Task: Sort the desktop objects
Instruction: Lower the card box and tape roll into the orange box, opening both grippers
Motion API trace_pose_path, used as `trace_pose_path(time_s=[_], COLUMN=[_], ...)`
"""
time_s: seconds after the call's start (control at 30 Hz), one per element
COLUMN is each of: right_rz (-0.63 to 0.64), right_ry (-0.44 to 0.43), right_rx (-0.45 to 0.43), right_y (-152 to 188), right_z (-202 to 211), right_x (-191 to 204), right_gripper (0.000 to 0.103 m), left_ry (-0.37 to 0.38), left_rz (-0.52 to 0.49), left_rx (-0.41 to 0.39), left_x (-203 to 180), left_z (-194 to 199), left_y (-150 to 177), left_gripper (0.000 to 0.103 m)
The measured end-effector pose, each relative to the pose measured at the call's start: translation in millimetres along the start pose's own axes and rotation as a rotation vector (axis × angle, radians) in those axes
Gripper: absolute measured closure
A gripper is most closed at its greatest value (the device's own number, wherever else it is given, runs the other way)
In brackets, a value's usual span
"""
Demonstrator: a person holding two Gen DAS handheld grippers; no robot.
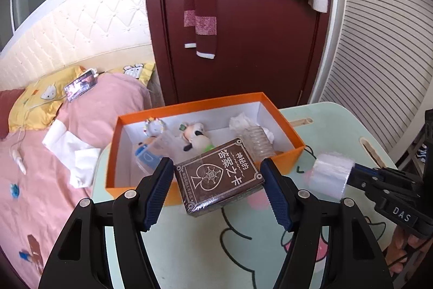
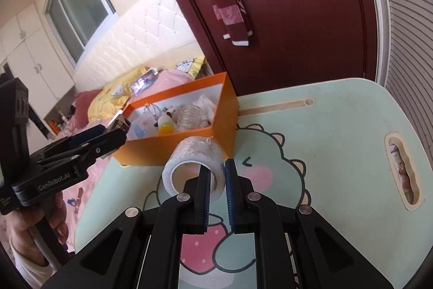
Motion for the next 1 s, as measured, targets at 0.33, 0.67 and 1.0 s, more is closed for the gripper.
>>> trace_pose_path(time_s=[0.33, 0.67, 1.0], right_rz=[0.029, 0.063, 0.008], right_ry=[-0.025, 0.037, 0.067], right_rx=[-0.027, -0.009, -0.059], right_y=[-44.0, -64.3, -65.5], right_z=[-25.9, -68.2, -67.1], right_x=[38.3, 71.2, 59.0], right_gripper=[0.092, 0.092, 0.059], left_ry=[-0.017, -0.037, -0.062], left_rz=[0.069, 0.099, 0.145], left_rx=[0.008, 0.053, 0.026], left_x=[26.5, 36.0, 51.6], left_z=[-6.6, -28.9, -22.6], left_y=[-39.7, -34.3, -25.4], left_gripper=[0.036, 0.036, 0.021])
Point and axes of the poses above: each gripper's, at about its wrist camera, not at the fingertips, and z roughly against the way its jaws point, x to its left, y to its underside, the point moved 1 cm from there along -z, roughly the way its jaws point, and after that the axes turned 4 degrees about y, right-handed, at the moved point
